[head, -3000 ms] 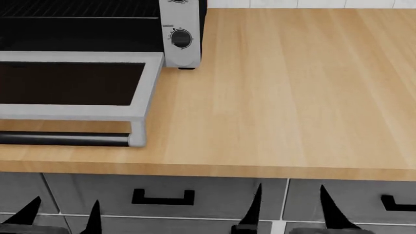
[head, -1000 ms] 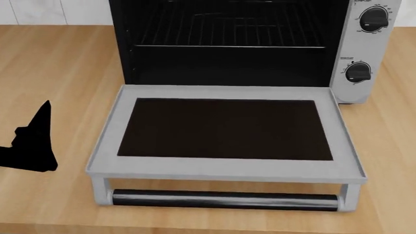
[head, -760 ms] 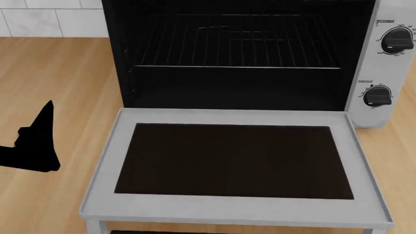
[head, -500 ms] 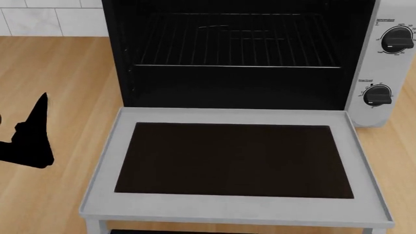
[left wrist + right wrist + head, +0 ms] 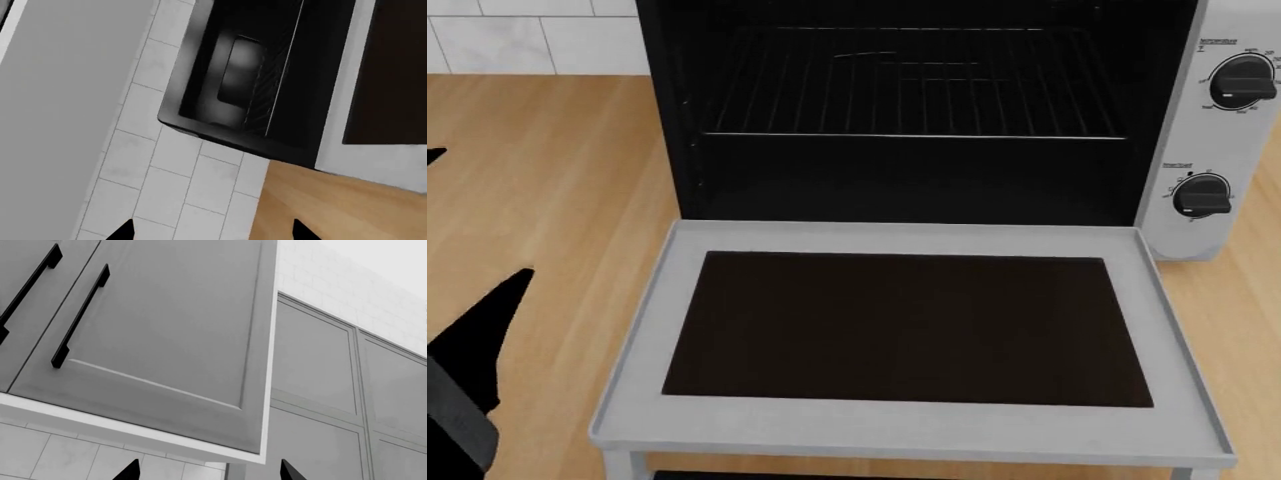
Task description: Close the toaster oven door.
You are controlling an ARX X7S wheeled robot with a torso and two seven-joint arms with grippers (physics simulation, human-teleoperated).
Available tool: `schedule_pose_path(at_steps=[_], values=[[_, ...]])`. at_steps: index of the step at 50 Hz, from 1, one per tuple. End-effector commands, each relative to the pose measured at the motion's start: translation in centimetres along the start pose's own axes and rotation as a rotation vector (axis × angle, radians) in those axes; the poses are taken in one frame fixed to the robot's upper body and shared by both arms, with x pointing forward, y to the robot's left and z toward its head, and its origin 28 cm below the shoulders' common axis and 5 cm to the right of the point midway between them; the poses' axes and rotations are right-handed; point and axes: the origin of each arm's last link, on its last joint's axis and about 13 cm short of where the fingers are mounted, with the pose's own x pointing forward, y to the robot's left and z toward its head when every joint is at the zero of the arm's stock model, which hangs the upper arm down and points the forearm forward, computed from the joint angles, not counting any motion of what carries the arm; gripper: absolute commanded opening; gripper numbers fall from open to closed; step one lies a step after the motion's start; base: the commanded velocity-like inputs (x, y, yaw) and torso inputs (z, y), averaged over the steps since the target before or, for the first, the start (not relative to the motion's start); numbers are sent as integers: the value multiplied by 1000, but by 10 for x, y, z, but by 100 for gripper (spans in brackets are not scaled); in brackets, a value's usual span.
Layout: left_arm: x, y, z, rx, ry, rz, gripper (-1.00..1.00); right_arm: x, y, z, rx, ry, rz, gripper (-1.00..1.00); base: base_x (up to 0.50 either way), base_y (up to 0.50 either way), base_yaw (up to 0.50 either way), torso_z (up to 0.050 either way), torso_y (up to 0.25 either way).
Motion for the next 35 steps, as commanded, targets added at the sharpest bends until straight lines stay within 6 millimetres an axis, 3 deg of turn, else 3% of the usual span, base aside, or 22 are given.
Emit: schedule_pose_path(at_steps=[1,14,35], values=[[-7,-8,-11,223,-38,-211,100,-2,-1,1,-1,-1,-2,100,0,0,0,0,0],[3,-11,-14,309,-44,-332,100,-4,-2,-1,5,2,-8,100,0,0,0,0,0],[42,-28,-19,359,-133,-398,100,-8,-6,1,-3,2,-24,100,0,0,0,0,0]])
